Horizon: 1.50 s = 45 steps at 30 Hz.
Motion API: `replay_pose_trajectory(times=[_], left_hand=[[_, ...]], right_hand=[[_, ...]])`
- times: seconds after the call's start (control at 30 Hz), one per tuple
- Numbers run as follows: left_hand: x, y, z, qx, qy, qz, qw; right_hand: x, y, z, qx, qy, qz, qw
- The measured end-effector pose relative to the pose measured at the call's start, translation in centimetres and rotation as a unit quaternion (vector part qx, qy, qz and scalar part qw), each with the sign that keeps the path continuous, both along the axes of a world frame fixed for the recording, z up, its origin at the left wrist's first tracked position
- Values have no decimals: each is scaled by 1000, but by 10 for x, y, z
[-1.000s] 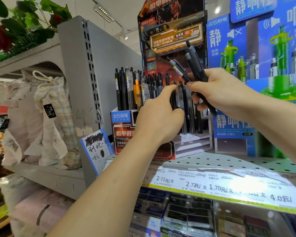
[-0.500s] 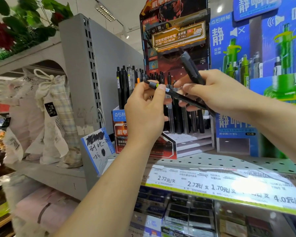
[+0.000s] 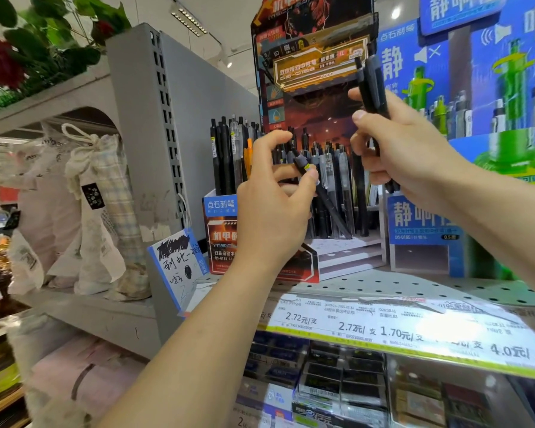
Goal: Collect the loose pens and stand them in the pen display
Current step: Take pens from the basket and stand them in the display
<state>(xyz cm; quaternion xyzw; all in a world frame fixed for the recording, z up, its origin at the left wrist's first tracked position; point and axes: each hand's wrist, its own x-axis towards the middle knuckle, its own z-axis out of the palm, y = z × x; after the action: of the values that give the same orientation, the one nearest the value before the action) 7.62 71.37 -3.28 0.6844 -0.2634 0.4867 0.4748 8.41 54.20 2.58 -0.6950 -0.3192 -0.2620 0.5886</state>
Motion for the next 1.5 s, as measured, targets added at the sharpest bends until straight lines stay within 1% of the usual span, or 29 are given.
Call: replay_pose_trajectory(times=[0.1,0.17,0.23,0.3,0.43,0.5,0.6,0.67,0.73,0.8,0.83,0.93,1.0,1.07,1.1,1.17,1.27,1.3,1.37,1.5], left_hand=[[3,-1,-1,19,-27,43,999],[3,-3,-1,34,-30,46,998],[1,-4,0,63,-14,44,997],[0,-3,6,111,26,43,993],[-3,-3,19,228,148,63,960],[-5,-7,23,264,181,79,944],[-5,-13,25,309,196,135,921],[-4,-16,22,340,183,188,903],[-3,-16,19,348,166,211,898],[-1,-15,18,327,158,199,910],[-1,-14,17,295,157,181,925],[0,-13,16,149,132,88,976],[0,-10,15,53,111,23,992],[2,-6,17,-23,109,-26,993],[2,-5,17,-46,111,-36,992],[1,-3,18,-59,113,-42,991],[-1,-3,17,-70,109,-57,990],[-3,-3,17,-78,103,-60,990],[-5,-2,17,-91,92,-58,990],[-3,-1,10,-70,55,-33,996]], right_hand=[[-1,0,0,3,-3,6,1000],[-1,0,0,7,-4,0,1000],[1,1,0,11,-4,-5,1000],[2,2,0,15,0,-3,1000],[2,3,0,1,7,-7,1000],[0,3,0,1,10,-11,1000],[0,3,-1,5,20,-18,1000],[0,3,0,7,23,-25,999],[0,2,0,1,24,-33,999],[1,2,0,5,24,-34,999],[2,1,-1,7,23,-33,999],[1,1,-1,-20,17,-32,999],[-3,2,-2,-66,12,-15,998],[-8,5,-4,-141,1,-13,990],[-9,6,-5,-178,-6,-22,984],[-11,8,-6,-222,-12,-48,974],[-11,8,-6,-244,-17,-75,967],[-12,9,-6,-241,-17,-77,967],[-11,11,-6,-198,-16,-70,978],[-8,9,-3,-32,-50,-106,993]])
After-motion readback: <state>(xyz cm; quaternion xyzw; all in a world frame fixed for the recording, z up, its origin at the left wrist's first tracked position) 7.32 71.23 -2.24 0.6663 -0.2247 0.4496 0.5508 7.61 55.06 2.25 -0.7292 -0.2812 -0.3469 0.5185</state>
